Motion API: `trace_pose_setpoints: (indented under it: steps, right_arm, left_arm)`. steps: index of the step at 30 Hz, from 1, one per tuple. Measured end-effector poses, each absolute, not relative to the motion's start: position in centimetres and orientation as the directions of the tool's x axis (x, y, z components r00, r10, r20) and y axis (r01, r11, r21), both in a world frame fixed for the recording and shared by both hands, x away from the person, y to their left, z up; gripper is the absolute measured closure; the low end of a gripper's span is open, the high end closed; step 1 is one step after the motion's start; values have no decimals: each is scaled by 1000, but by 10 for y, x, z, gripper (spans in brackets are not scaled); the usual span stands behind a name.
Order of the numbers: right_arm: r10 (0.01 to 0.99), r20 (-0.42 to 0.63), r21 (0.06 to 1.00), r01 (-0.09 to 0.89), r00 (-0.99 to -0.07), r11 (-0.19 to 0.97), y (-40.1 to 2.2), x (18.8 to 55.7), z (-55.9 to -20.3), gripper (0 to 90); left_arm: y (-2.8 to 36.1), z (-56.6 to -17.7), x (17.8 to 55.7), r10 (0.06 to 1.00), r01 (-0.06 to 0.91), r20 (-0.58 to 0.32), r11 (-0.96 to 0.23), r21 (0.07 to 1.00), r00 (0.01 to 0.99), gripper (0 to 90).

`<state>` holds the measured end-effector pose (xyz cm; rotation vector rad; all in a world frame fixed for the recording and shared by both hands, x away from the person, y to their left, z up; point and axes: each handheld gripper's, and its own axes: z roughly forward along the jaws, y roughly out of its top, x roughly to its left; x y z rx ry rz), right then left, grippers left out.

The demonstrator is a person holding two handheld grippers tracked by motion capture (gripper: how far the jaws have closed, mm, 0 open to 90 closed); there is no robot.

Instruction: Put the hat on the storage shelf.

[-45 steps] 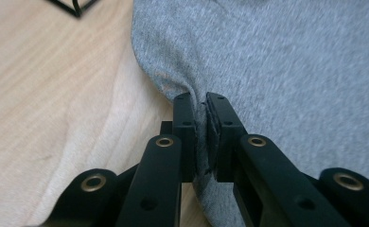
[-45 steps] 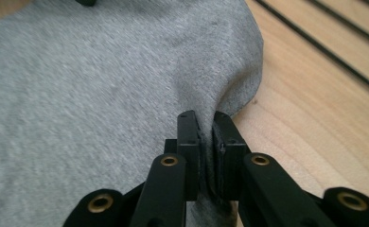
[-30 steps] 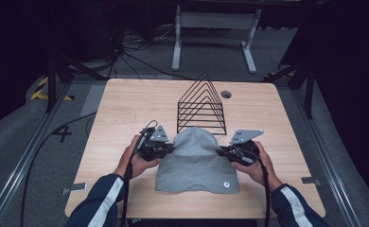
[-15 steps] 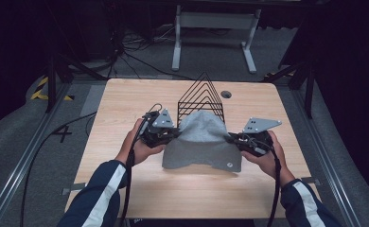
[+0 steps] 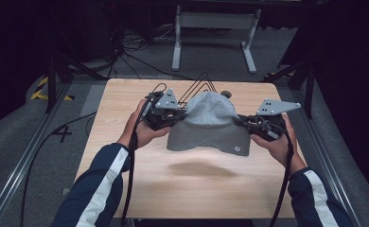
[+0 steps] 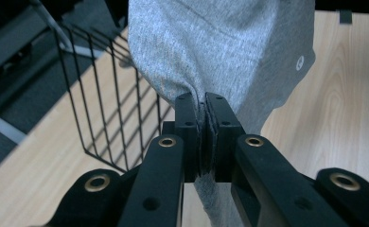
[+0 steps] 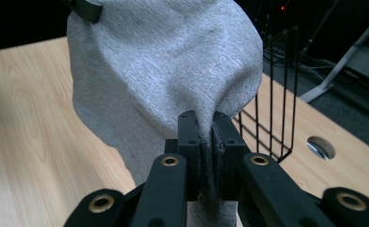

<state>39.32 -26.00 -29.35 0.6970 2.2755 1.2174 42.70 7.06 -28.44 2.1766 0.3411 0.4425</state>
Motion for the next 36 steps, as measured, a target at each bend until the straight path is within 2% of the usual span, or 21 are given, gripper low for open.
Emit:
trace_pose_setpoints:
  steps: [6, 12, 19, 28, 36]
  right_arm:
    - [635, -195, 858, 183, -747, 479, -258, 399, -267, 842]
    - [659, -221, 869, 161, -719, 467, -256, 410, -234, 842]
    - [682, -247, 886, 124, -688, 446, -256, 427, -199, 843]
    - [712, -258, 891, 126, -653, 437, -255, 453, -182, 843]
    - [725, -239, 891, 151, -646, 428, -251, 475, -186, 843]
  left_arm:
    - [70, -253, 434, 417, 51, 234, -568, 821, 878, 850]
    - [72, -223, 442, 451, 45, 230, -521, 852, 863, 851]
    - [67, -199, 458, 478, 37, 258, -525, 850, 840, 852]
    - [58, -177, 480, 509, 37, 281, -528, 848, 814, 853]
    - [56, -181, 497, 523, 61, 273, -533, 844, 807, 853]
